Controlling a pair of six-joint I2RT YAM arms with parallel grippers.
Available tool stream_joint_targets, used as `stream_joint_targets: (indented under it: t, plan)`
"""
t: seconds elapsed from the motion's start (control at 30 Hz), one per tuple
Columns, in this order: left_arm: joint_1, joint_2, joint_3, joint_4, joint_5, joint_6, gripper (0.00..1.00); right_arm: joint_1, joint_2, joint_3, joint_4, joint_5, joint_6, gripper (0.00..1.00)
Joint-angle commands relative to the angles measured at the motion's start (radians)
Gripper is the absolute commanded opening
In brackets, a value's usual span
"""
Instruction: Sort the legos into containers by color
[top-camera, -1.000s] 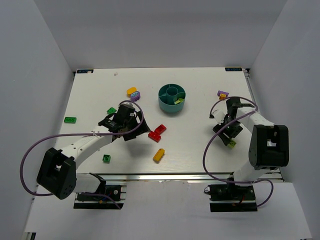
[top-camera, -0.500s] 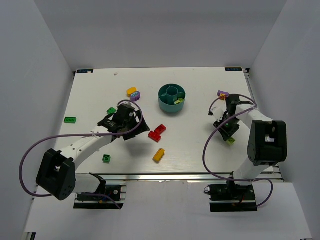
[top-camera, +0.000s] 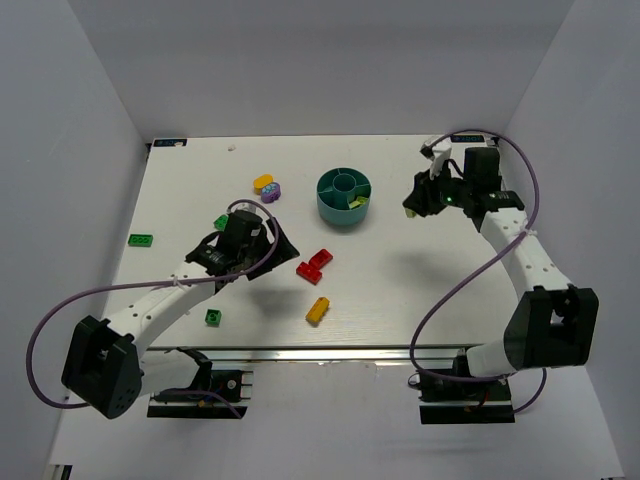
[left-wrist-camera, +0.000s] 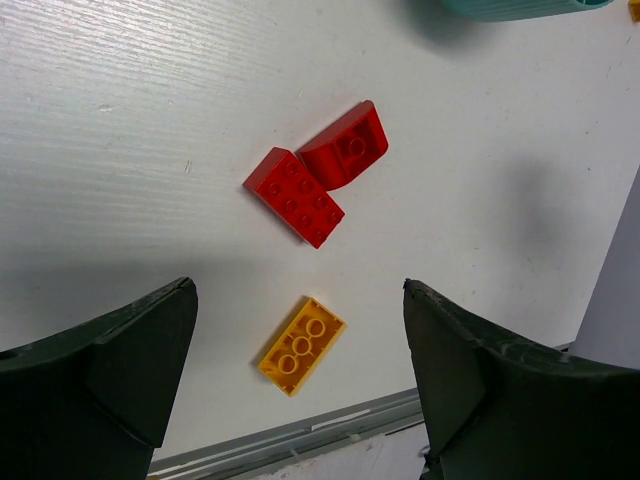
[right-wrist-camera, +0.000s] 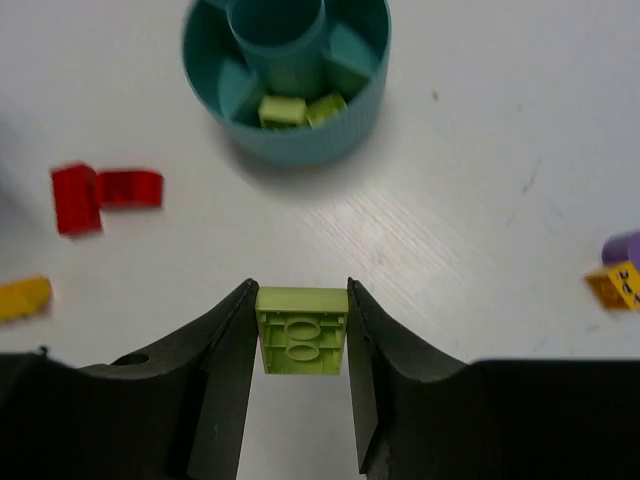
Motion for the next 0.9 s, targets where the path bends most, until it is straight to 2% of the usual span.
stream_joint_targets:
  t: [0.0, 0.03, 0.17, 0.4, 0.67, 0.87]
  plan:
    - [-0.003, -0.036, -0.005, 0.024, 0.002, -0.026, 0.93, 0.043, -0.047, -0.086, 0.501, -0.090, 0.355, 0.00]
    - [-0.004, -0.037, -0.005, 0.022, 0.002, -0.029, 0.93, 0.054, -0.032, -0.082, 0.579, -0.057, 0.404, 0.00]
    - [-0.003, -0.054, -0.006, 0.011, -0.007, -0.056, 0.93, 0.124, 0.131, 0.058, 0.586, 0.087, 0.737, 0.00]
    - [-0.003, -0.068, 0.007, -0.027, -0.035, -0.075, 0.93, 0.155, 0.258, 0.124, 0.620, 0.143, 1.039, 0.00]
    - [-0.003, -0.052, 0.023, -0.028, -0.035, -0.081, 0.93, 0.163, 0.361, 0.148, 0.655, 0.137, 1.135, 0.00]
    - [-0.003, -0.046, 0.024, -0.033, -0.032, -0.079, 0.93, 0.167, 0.401, 0.135, 0.669, 0.160, 1.097, 0.08]
